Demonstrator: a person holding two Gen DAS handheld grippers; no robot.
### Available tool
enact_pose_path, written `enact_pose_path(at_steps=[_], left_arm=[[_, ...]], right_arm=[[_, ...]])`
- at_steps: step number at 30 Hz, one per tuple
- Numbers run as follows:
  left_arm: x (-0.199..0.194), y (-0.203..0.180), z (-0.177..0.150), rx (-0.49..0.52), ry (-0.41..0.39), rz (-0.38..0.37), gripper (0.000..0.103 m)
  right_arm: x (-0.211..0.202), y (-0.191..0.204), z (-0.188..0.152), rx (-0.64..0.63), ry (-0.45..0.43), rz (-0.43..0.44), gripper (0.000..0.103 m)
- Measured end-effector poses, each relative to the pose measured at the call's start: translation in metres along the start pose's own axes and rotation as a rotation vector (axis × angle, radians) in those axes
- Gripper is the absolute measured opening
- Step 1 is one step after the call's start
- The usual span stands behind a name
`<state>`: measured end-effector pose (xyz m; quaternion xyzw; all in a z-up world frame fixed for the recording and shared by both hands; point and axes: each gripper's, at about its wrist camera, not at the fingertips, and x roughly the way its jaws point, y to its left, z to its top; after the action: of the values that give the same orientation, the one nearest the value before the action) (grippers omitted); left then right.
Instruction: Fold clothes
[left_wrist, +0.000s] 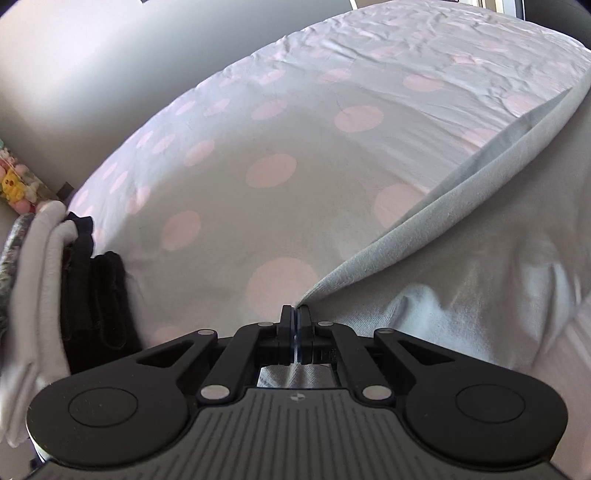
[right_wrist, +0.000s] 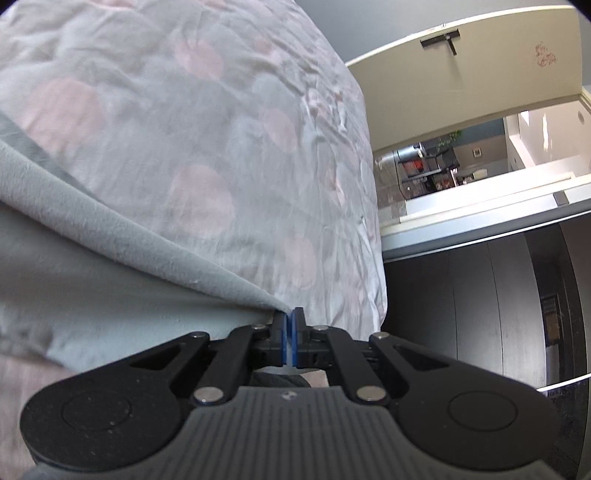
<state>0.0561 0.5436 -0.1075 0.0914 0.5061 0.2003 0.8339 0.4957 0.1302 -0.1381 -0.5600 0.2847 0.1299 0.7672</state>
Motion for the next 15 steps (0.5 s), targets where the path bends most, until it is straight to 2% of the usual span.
enact_pose_path(at_steps=[7, 9, 12, 15], left_arm=[[0.042, -0.001, 0.004, -0.022, 0.047, -0.006, 0.002], [0.047, 0.002, 0.003, -0.046, 0.060, 0.016, 0.003], [0.043, 0.009, 0.003, -0.099, 0.036, 0.055, 0.003], [0.025, 0.009, 0.008, -0.115, -0.020, 0.047, 0.004]], right_arm=[[0.036, 0.021, 0.021, -0.001, 0.040, 0.006, 0.003], [0.041, 0.025, 0.022, 0.005, 0.053, 0.006, 0.003], [0.037, 0.016, 0.014, 0.072, 0.048, 0.018, 0.004], [0.030, 0.004, 0.005, 0.151, 0.038, 0.032, 0.004]])
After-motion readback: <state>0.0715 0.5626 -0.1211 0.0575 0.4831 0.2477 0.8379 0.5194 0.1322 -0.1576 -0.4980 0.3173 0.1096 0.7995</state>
